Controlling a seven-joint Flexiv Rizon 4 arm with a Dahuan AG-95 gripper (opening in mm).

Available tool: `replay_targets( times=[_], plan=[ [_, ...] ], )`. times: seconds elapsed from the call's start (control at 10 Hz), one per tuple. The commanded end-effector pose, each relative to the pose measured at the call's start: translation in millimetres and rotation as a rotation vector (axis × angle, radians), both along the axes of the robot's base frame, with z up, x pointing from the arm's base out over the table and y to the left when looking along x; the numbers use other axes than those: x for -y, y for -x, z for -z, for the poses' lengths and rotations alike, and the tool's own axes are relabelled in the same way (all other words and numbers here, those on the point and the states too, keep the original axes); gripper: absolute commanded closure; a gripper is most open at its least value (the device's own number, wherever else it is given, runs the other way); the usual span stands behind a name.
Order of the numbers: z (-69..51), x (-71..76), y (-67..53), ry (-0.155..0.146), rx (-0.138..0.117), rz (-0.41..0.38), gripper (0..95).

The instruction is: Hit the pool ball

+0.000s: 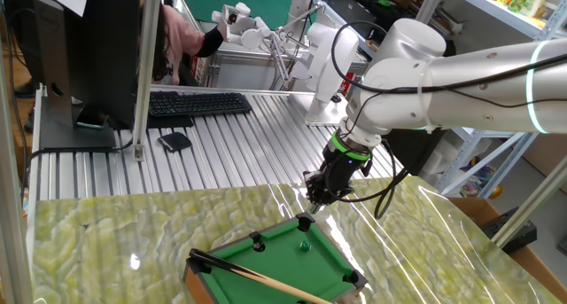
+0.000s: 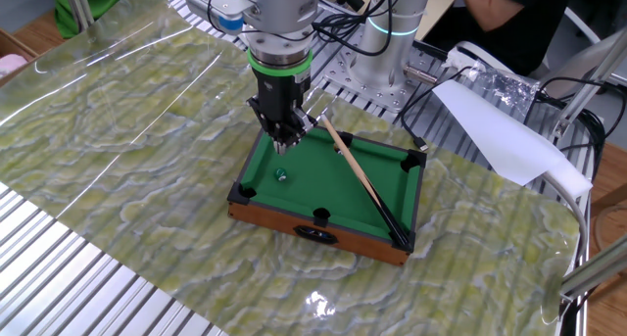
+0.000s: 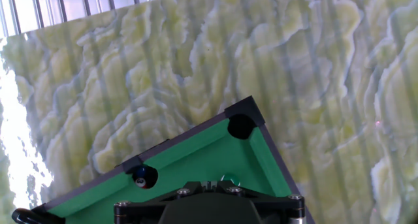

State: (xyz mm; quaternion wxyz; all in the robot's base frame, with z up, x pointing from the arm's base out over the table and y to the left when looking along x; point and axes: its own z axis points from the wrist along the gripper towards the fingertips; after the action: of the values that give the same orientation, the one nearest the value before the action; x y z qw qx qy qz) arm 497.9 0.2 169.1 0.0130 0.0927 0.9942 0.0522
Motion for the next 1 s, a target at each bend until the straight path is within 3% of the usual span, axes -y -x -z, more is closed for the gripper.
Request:
replay_targets(
  times=[0.1,1.0],
  plan=[
    [0.1,0.0,0.1,0.0,0.0,0.001,95.0],
    [0.5,-0.1,1.0,-0.001,-0.003,0.009,95.0]
  ],
)
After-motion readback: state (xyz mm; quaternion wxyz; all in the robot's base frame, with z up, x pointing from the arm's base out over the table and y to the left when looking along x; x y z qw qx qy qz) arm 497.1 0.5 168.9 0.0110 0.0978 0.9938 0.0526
